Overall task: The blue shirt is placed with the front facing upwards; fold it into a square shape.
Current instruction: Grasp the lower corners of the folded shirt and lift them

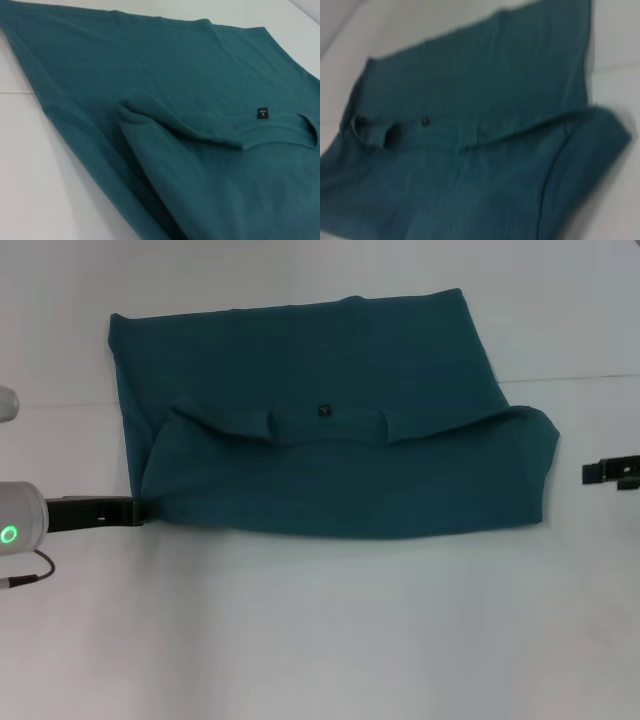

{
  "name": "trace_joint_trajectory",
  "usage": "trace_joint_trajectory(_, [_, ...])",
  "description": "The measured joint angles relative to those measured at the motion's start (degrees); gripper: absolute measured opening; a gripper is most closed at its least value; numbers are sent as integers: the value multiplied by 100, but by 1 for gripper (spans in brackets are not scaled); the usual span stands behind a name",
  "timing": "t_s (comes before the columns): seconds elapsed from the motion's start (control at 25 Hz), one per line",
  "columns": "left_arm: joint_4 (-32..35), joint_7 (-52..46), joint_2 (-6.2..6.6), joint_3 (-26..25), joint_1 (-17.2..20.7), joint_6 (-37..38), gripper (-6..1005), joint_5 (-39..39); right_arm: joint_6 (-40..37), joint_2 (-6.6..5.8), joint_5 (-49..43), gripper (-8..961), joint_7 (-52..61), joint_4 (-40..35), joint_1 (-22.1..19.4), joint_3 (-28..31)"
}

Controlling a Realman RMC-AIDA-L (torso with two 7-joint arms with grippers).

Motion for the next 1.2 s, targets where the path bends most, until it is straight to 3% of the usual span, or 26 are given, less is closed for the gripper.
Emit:
trace_joint_trajectory(0.2, [3,-2,18,-22,-30,4,82,-3,-411,26,-927,754,473,-12,436,-109])
trace_joint_trajectory(0.36, [5,-8,34,-62,-40,48,81,3,-352,159,-1258,754,595,69,602,-281])
trace_joint_trajectory(0.92, [1,-33,31,-67,-12,158,79,-6,712,643,-1250,753,603,177,659,-302])
trace_joint_trajectory(1.2, [1,-33,15,-67,14,184,78,-1,992,692,-1251,754,583,430,748,-302])
